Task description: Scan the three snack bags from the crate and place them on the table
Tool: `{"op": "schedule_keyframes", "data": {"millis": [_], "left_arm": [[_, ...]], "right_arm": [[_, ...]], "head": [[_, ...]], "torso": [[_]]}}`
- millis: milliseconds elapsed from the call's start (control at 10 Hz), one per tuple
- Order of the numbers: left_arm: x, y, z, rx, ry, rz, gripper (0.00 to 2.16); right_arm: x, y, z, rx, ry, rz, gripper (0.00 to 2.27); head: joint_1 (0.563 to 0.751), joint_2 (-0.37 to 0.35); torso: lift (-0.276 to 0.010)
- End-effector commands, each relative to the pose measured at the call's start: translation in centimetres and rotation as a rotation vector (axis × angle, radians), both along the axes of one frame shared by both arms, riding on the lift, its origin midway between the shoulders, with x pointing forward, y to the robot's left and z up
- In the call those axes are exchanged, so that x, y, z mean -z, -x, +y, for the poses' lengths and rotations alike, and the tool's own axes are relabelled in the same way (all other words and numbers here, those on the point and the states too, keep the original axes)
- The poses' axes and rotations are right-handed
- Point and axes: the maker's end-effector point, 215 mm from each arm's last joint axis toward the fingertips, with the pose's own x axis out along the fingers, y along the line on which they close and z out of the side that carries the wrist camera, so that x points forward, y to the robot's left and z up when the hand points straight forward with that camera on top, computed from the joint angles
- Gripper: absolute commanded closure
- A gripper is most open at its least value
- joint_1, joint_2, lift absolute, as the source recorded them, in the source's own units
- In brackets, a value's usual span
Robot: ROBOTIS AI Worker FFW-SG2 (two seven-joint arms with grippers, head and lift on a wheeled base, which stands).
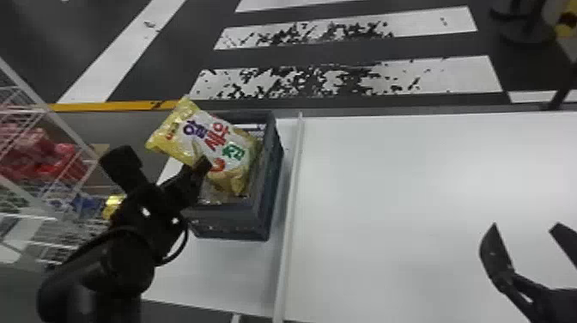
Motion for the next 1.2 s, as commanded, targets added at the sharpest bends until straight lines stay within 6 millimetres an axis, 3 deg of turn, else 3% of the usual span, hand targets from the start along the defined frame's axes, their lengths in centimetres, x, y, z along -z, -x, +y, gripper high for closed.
{"op": "schedule_keyframes", "data": {"millis": [0,300,400,500,700,900,1100], "left_arm": [[-2.6,0.8,-0.1,0.008,-0.030,-0.044,2.14],[-9.5,2.3,-1.8,0.051,-0.070,-0.159,2.14],[-11.7,2.9,-3.1,0.086,-0.059,-0.199,2.14],[-12.3,3.7,-5.3,0.149,-0.009,-0.201,2.14],[-12.2,5.1,-11.7,0.348,0.126,-0.220,2.14],[-10.0,6.8,-19.2,0.532,0.240,-0.166,2.14],[-7.6,7.5,-24.4,0.644,0.317,-0.130,2.14]], "right_arm": [[0.1,-0.1,0.1,-0.001,0.000,0.003,0.08],[0.2,-0.1,0.1,-0.001,0.001,0.004,0.08],[0.2,0.0,0.0,-0.002,0.002,0.004,0.08],[0.1,-0.1,0.1,-0.002,0.002,0.001,0.08],[0.0,-0.2,0.0,-0.003,0.001,0.001,0.08],[0.0,-0.3,-0.1,-0.003,0.001,-0.002,0.08],[0.0,-0.2,-0.1,-0.002,0.001,-0.002,0.08]], "head": [[0.695,0.242],[0.695,0.241],[0.695,0.234],[0.695,0.222],[0.695,0.174],[0.695,0.073],[0.695,-0.010]], "torso": [[-0.062],[-0.062],[-0.062],[-0.062],[-0.062],[-0.062],[-0.062]]}}
